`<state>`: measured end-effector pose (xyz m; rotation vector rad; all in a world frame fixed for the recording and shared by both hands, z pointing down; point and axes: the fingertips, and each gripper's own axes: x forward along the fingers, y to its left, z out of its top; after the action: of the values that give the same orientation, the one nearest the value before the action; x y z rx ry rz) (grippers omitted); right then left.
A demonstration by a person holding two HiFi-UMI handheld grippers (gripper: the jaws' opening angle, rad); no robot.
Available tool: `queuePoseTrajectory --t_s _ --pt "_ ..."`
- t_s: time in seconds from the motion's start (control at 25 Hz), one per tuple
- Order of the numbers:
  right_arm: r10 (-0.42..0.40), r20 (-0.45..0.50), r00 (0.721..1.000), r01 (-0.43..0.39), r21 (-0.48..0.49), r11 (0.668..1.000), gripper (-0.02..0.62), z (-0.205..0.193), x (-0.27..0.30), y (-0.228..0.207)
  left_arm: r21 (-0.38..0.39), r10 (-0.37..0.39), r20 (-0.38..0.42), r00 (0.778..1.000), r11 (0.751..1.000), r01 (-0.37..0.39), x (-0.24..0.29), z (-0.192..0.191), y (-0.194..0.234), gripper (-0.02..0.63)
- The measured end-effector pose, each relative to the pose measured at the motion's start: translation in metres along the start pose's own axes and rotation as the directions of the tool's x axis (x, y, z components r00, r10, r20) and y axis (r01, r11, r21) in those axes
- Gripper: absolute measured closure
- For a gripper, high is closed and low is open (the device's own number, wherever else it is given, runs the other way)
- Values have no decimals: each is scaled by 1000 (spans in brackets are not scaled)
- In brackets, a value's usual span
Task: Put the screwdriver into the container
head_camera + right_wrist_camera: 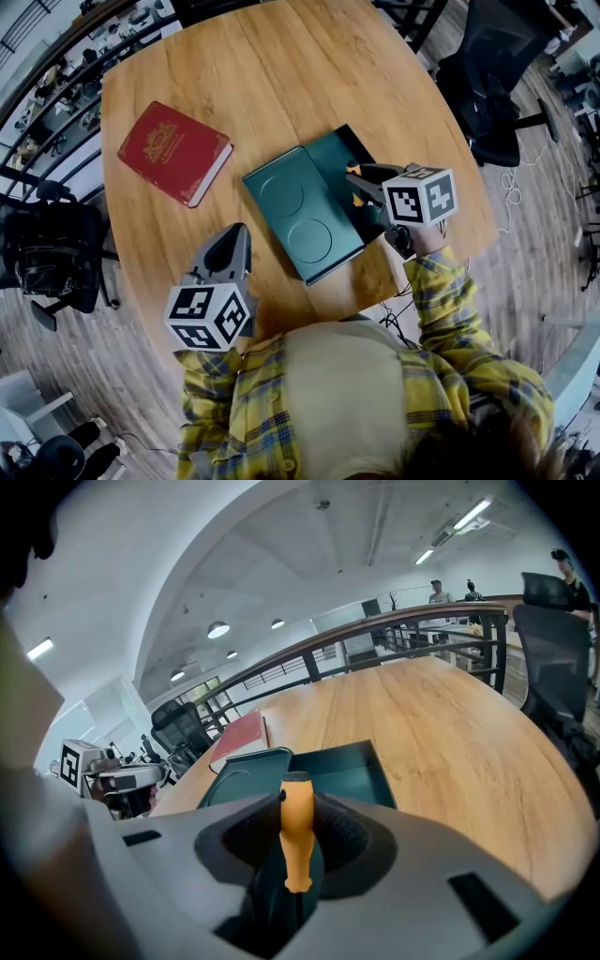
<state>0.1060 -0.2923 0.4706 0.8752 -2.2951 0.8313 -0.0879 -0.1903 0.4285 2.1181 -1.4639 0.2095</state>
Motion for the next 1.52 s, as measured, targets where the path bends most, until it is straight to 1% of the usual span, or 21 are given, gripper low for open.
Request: queuePoseTrajectory --t_s 0.56,0.88,1.2,1.52 --pt "-51 -49 997 51 -6 999 433 -3 22 -7 -20 20 12 1000 1000 -20 -6 -1 9 595" --pt "-94 -95 991 90 -42 995 433 -8 38 -12 -26 33 5 999 999 -33 -7 -4 12 595" --pt "-105 -132 986 97 -63 993 433 -14 51 -15 -36 50 -3 999 998 -50 -6 -8 17 595" --pt "-140 -183 973 121 -110 986 431 -22 61 -20 -43 55 -12 998 998 -55 -5 -11 17 595"
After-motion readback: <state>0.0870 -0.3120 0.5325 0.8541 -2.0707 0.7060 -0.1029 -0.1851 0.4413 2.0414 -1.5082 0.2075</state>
